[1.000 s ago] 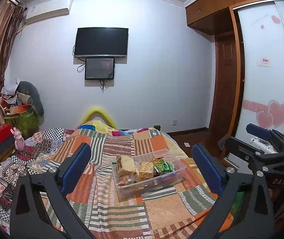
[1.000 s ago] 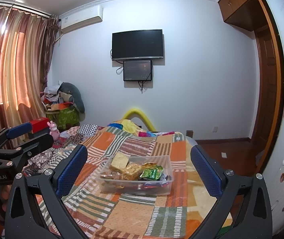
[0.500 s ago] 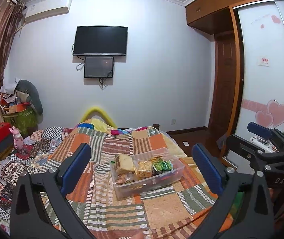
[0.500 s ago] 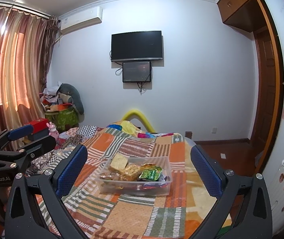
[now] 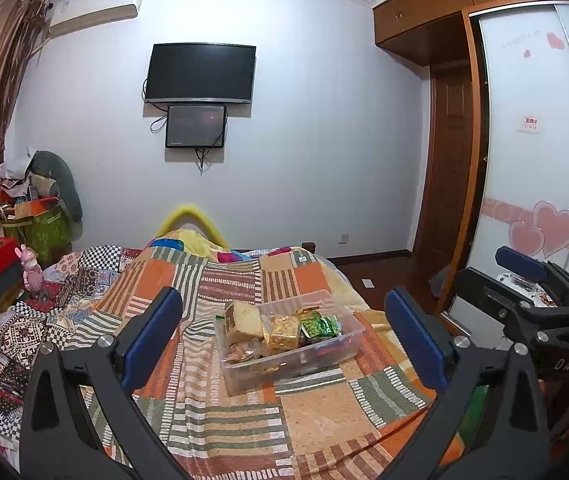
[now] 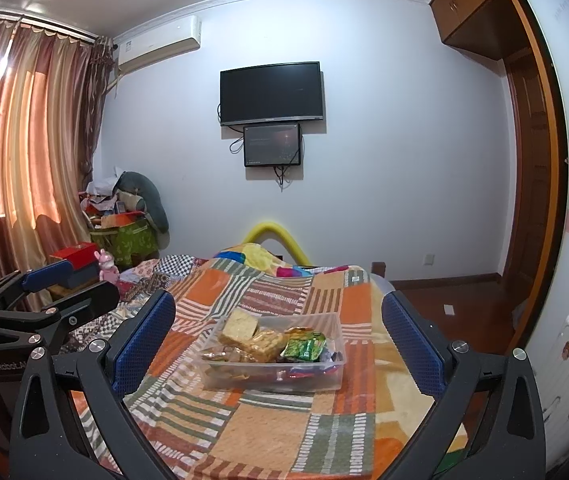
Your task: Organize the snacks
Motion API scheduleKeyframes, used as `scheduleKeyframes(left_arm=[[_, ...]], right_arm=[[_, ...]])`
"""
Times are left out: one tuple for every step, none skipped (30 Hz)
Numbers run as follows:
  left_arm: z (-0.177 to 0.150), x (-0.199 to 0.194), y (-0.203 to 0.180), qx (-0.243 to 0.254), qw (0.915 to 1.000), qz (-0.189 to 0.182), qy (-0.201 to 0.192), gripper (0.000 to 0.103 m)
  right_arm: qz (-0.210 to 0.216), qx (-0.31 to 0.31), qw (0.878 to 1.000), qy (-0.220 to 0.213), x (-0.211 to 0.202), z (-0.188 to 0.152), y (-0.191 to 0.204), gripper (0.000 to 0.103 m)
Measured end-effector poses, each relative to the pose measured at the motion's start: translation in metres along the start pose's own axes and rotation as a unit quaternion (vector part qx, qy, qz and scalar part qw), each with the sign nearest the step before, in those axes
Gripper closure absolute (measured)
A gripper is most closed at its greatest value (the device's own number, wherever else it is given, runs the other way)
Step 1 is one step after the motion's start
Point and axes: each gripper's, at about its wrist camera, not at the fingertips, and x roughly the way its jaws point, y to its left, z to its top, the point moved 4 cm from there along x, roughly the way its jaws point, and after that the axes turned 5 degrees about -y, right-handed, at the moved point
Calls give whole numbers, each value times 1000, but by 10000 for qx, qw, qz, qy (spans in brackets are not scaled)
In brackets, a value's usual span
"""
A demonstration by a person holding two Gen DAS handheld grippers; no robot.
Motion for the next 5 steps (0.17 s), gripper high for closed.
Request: scheduleKeyframes(left_arm=[[0, 1, 0, -7, 10000, -1, 4, 0], [0, 1, 0, -19, 10000, -5, 4, 0], [0, 1, 0, -22, 10000, -11, 9, 0], [0, 1, 0, -26, 10000, -13, 19, 0], [-1, 2, 0, -38, 10000, -21, 35, 0]], right_arm=[[6, 0, 10000, 9, 0, 0, 0, 0], [12, -1, 10000, 13, 0, 0, 1, 0], [13, -5, 10000, 13, 0, 0, 1, 0], [12, -12, 10000, 12, 0, 0, 1, 0], [13, -8, 10000, 13, 0, 0, 1, 0]])
